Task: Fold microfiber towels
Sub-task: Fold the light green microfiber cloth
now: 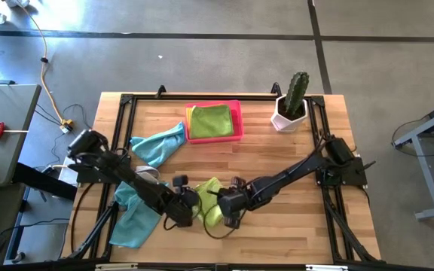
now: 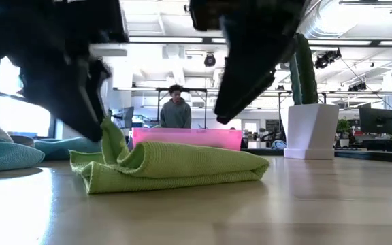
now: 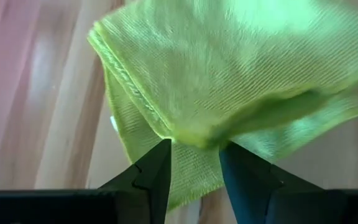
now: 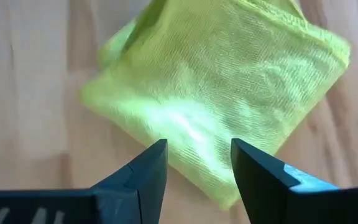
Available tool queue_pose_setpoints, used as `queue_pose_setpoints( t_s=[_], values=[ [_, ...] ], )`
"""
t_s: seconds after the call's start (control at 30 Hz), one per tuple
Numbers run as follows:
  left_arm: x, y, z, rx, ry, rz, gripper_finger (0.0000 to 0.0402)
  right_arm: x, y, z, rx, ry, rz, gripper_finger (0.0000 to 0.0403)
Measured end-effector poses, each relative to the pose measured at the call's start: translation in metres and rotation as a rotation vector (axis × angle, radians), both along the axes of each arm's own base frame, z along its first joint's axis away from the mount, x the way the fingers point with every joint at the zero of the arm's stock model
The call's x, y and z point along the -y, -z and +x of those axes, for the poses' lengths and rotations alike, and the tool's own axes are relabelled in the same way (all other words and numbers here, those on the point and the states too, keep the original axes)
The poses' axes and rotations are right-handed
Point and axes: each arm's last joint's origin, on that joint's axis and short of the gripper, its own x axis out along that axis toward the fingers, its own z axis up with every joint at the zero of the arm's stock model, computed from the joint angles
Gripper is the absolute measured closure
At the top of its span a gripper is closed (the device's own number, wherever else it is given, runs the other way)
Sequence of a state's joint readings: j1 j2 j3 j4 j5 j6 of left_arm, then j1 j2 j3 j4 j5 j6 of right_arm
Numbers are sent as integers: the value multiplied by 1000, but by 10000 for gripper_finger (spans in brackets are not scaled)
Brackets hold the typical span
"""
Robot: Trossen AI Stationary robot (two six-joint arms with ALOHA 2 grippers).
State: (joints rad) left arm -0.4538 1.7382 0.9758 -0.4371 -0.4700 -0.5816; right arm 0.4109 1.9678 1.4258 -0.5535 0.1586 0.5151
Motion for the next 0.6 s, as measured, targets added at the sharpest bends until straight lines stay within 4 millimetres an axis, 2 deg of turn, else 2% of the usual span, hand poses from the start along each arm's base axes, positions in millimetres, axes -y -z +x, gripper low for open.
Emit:
queue_pose_setpoints(
  t_s=[0.17, 0.23, 0.37, 0.47, 0.6],
  values=[
    [2, -21, -5, 81, -33, -61, 275, -21, 1, -6, 55, -314, -184, 236],
    [2, -22, -4, 95, -54, -73, 275, -29, 2, -9, 77, -407, -294, 236],
    [2, -19, -5, 88, -86, -81, 275, -38, 2, -11, 115, -397, -394, 236],
    [-3, -16, -4, 72, -164, -148, 275, -36, 3, -12, 97, -344, -354, 236],
    [-16, -18, 2, 60, -247, -255, 274, -36, 5, -16, 48, -367, -323, 236]
  ],
)
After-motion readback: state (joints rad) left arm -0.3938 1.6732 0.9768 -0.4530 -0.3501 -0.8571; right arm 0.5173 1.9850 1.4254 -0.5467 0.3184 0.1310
